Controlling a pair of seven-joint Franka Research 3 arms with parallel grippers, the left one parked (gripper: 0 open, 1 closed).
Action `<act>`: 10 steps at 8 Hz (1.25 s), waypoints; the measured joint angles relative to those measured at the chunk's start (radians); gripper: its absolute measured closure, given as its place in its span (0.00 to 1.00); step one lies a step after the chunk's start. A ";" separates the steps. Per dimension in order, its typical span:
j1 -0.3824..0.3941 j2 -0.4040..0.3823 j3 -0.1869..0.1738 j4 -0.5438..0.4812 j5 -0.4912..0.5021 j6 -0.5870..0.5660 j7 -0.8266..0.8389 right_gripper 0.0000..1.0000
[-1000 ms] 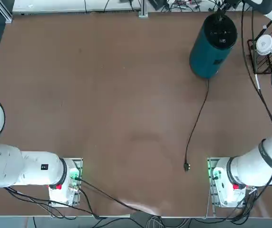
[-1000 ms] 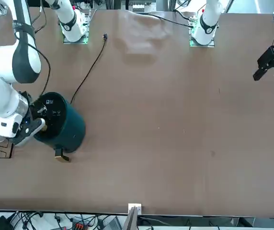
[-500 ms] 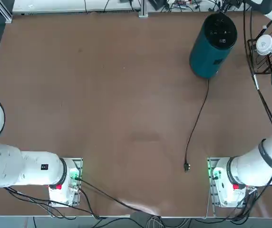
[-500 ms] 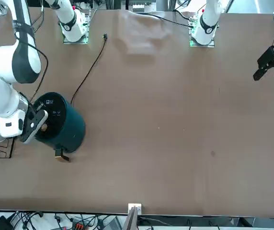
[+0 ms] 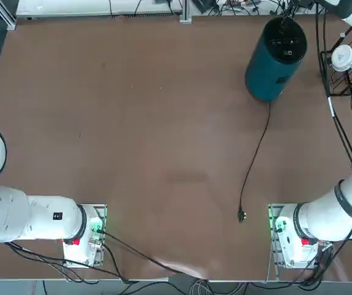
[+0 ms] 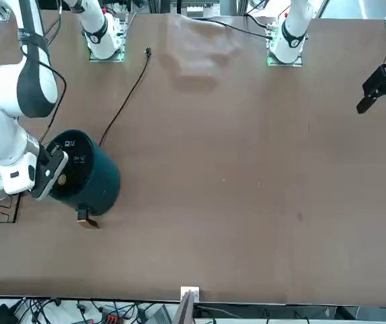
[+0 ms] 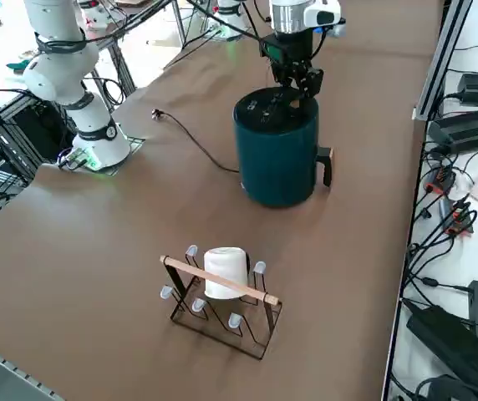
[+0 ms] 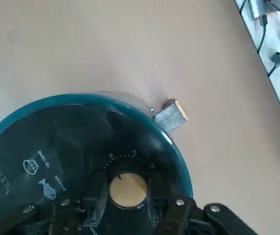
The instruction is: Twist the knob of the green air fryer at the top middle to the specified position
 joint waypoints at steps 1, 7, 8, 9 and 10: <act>0.000 0.005 -0.003 -0.001 0.000 0.000 0.002 0.37; 0.005 0.009 -0.004 0.011 0.000 -0.007 0.210 0.00; 0.006 -0.003 0.000 0.021 0.000 -0.035 0.290 0.00; 0.014 -0.027 0.008 0.031 -0.001 -0.074 0.402 0.00; 0.031 -0.060 0.012 0.036 -0.001 -0.107 0.536 0.00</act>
